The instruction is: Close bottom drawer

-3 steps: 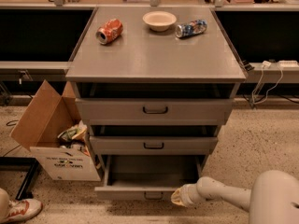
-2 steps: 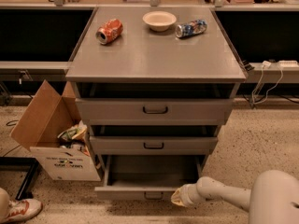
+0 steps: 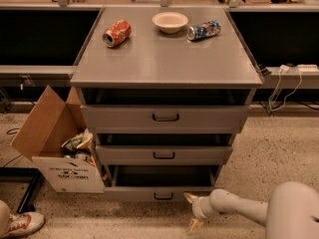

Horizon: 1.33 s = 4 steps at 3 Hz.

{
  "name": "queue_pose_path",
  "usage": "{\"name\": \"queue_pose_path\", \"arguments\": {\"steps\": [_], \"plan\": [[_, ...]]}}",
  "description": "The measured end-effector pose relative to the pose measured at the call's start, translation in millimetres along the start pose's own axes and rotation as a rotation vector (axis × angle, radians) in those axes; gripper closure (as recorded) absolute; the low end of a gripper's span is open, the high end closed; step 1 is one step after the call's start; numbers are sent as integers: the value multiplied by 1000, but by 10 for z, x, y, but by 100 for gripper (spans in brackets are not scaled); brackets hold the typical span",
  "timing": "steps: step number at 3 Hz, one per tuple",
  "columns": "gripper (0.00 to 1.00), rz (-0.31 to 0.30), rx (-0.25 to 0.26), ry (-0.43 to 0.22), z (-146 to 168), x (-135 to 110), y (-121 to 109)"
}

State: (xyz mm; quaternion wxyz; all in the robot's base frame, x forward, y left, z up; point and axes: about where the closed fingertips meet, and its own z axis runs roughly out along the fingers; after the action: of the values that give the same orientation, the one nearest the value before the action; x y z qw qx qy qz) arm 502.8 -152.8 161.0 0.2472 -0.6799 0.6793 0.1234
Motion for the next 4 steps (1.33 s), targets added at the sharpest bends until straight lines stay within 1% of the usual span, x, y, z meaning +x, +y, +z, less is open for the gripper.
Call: {"name": "queue_pose_path", "arguments": {"steps": [1,2,4], "plan": [[0,0,0,0,0,0,0],[18,0,0,0,0,0,0],[65,0,0,0,1,-1,0]]}}
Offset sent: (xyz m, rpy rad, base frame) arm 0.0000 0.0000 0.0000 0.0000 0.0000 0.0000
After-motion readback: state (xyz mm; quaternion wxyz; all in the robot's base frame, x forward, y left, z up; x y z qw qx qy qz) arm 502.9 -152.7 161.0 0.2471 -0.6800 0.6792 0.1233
